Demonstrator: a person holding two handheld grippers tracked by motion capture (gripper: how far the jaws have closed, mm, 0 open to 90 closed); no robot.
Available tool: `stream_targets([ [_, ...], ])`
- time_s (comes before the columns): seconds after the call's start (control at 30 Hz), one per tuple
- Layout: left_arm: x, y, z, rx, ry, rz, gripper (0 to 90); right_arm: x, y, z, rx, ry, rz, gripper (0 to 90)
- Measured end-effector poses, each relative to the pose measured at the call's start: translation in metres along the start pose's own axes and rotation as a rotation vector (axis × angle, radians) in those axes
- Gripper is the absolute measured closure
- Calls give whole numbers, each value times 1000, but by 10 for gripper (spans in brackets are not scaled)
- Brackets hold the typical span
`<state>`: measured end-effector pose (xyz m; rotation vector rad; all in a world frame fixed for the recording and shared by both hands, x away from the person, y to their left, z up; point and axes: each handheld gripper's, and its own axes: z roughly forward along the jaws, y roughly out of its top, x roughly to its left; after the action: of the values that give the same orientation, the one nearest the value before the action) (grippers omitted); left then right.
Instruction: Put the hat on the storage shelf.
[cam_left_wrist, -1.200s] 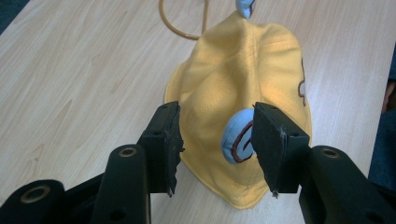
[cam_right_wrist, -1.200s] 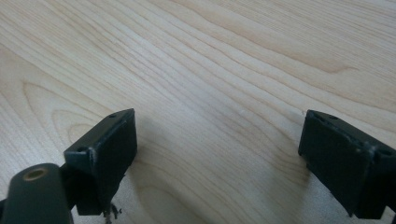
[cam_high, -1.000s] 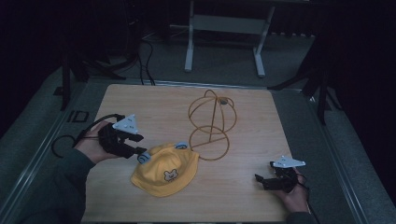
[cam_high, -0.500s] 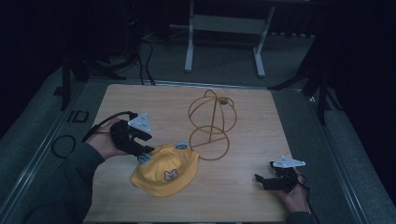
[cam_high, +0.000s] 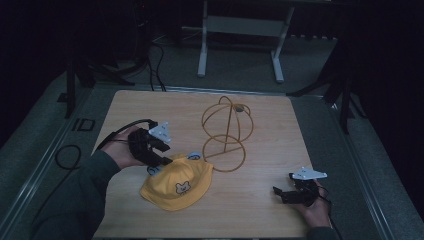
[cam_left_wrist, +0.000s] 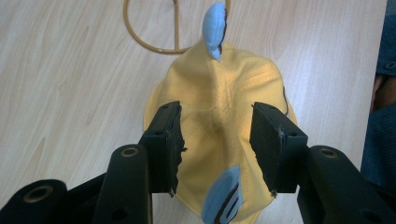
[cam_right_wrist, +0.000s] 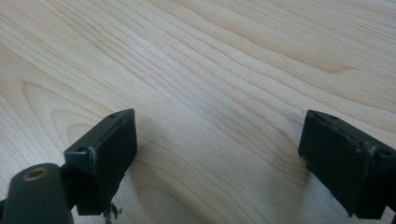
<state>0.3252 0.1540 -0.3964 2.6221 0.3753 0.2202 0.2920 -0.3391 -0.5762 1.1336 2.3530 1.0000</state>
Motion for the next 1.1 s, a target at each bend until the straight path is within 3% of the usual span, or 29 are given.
stream_targets([
  [0.23, -1, 7, 9, 24, -4, 10, 541, 0, 0, 0, 0, 0, 0, 114],
  [0.67, 3, 16, 34, 123, -49, 18, 557, 0, 0, 0, 0, 1, -3, 114],
  [0.9, 1, 17, 51, 210, -74, 26, 604, 0, 0, 0, -1, 1, -3, 114],
  [1.1, 1, 19, 57, 217, -74, 41, 677, 0, 0, 0, -2, 2, -3, 114],
])
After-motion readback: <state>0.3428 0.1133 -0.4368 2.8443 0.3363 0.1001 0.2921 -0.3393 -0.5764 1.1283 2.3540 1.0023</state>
